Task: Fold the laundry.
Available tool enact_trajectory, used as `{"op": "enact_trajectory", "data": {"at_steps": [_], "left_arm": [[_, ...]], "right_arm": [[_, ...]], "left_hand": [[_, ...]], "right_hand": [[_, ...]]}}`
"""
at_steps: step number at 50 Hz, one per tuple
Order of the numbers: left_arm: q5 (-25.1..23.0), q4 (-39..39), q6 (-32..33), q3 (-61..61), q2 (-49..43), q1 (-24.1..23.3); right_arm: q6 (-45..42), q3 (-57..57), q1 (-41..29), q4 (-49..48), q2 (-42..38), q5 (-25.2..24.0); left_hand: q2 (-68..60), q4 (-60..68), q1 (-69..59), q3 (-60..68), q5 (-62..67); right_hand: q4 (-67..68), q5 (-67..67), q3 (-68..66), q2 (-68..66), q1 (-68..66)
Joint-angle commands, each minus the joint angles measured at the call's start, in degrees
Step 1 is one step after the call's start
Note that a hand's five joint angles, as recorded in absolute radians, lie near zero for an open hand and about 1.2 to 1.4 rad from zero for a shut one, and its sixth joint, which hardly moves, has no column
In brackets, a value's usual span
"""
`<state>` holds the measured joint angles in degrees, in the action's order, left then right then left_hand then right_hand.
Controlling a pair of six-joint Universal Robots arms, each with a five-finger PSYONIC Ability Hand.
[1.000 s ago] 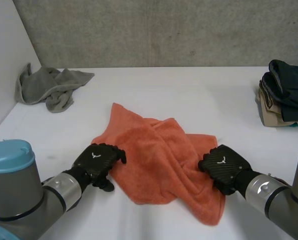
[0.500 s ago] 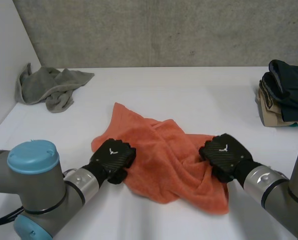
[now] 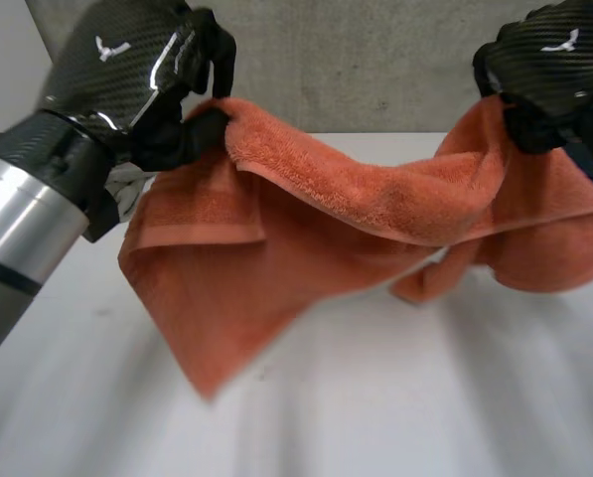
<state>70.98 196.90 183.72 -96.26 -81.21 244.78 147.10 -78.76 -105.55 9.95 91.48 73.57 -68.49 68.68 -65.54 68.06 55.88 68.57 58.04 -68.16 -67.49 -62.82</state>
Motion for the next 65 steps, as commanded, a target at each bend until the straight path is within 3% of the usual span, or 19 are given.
{"op": "enact_trajectory", "data": {"at_steps": [1, 6, 12, 14, 15, 16, 17, 24, 32, 36, 42, 47, 55, 58, 59, 61, 62, 65], "left_arm": [[0.2, 0.1, 0.7, 1.6, -17.6, 0.5], [0.7, -0.1, 3.7, 5.0, -30.6, 0.5], [4.1, -1.3, 9.0, 9.5, -38.5, 0.9], [6.7, -1.6, 11.0, 10.4, -38.9, 1.1], [7.3, -1.8, 11.3, 10.6, -38.9, 1.2], [7.9, -1.8, 11.6, 10.7, -38.6, 1.2], [8.6, -1.9, 11.7, 10.9, -38.2, 1.0], [9.3, -2.0, 11.5, 7.6, -29.0, 0.5], [9.3, -2.3, 8.9, -0.4, -24.5, 0.5], [8.6, -2.7, 4.7, -1.2, -25.5, 0.8], [7.9, -2.3, 3.0, 2.2, -34.5, 0.5], [7.4, -2.5, 3.2, 7.0, -40.8, 0.6], [7.5, -2.7, 3.5, 15.8, -49.0, 0.6], [7.6, -2.8, 3.6, 19.2, -51.7, 0.5], [7.5, -2.8, 3.6, 19.8, -52.2, 0.5], [7.5, -3.0, 3.7, 21.9, -53.9, 0.5], [7.6, -3.0, 3.7, 22.9, -54.5, 0.5], [8.3, -3.0, 4.2, 27.8, -56.1, 0.7]], "right_arm": [[-0.3, 4.7, -3.7, -0.8, -16.4, 0.3], [0.0, 6.0, -6.2, -2.0, -26.0, 1.1], [0.1, 4.3, -8.5, -10.5, -33.5, 4.6], [0.1, 4.2, -9.1, -12.2, -34.4, 5.9], [0.1, 4.2, -9.2, -12.7, -34.5, 6.7], [0.2, 4.2, -9.2, -13.3, -34.4, 8.4], [0.4, 4.2, -9.1, -13.4, -34.3, 9.3], [3.4, 4.5, -8.9, -11.1, -28.8, 16.1], [5.9, 2.0, -1.3, 7.0, -23.7, 15.5], [8.5, 1.5, 2.4, 8.9, -23.9, 13.8], [8.2, 1.4, 7.5, 9.1, -25.8, 9.8], [8.1, 3.2, 9.0, 8.5, -32.1, 5.6], [8.3, 7.0, 9.1, 7.0, -39.9, 4.1], [8.3, 8.2, 9.0, 5.2, -41.4, 4.1], [8.3, 8.9, 9.0, 4.1, -42.2, 4.0], [8.3, 9.9, 8.8, 2.9, -42.7, 4.1], [8.4, 10.6, 8.7, 2.2, -42.7, 4.3], [8.6, 13.9, 8.4, -1.3, -42.1, 4.8]], "left_hand": [[-11.5, 11.3, -14.5, 11.9, 14.1], [-11.5, 11.3, -14.5, 11.9, 14.1], [-11.5, 11.3, -14.5, 11.9, 14.1], [3.5, -3.7, 0.6, -3.1, -0.9], [17.1, -17.3, 14.1, -16.7, -14.5], [29.2, -29.4, 26.3, -28.8, -26.6], [39.3, -39.5, 36.4, -38.9, -36.7], [43.1, -43.3, 40.2, -42.7, -40.5], [42.8, -43.0, 39.9, -42.4, -40.2], [43.0, -43.2, 40.0, -42.5, -40.4], [43.5, -43.7, 40.5, -43.0, -40.9], [43.5, -43.7, 40.5, -43.0, -40.9], [42.5, -42.7, 39.5, -42.0, -39.9], [35.4, -35.6, 32.5, -35.0, -32.8], [31.1, -31.3, 28.1, -30.6, -28.5], [3.4, -3.6, 0.4, -3.0, -0.8], [-7.9, 7.7, -10.8, 8.3, 10.5], [-11.5, 11.3, -14.5, 11.9, 14.1]], "right_hand": [[11.4, 12.0, -11.8, -12.5, -17.2], [11.4, 12.0, -11.8, -12.5, -17.2], [11.4, 12.0, -11.8, -12.5, -17.2], [-7.7, -7.2, 7.3, 6.6, 2.0], [-25.2, -24.6, 24.8, 24.1, 19.4], [-53.3, -52.8, 52.9, 52.2, 47.6], [-58.6, -58.0, 58.2, 57.5, 52.8], [-58.6, -58.0, 58.2, 57.5, 52.8], [-58.6, -58.0, 58.2, 57.5, 52.8], [-58.6, -58.0, 58.2, 57.5, 52.8], [-58.6, -58.0, 58.2, 57.5, 52.8], [-48.6, -48.1, 48.2, 47.5, 42.8], [-36.3, -35.8, 35.9, 35.2, 30.6], [-26.9, -26.4, 26.5, 25.8, 21.2], [-13.5, -13.0, 13.1, 12.5, 7.8], [11.3, 11.8, -11.7, -12.4, -17.1], [11.4, 12.0, -11.8, -12.5, -17.2], [11.4, 12.0, -11.8, -12.5, -17.2]]}}
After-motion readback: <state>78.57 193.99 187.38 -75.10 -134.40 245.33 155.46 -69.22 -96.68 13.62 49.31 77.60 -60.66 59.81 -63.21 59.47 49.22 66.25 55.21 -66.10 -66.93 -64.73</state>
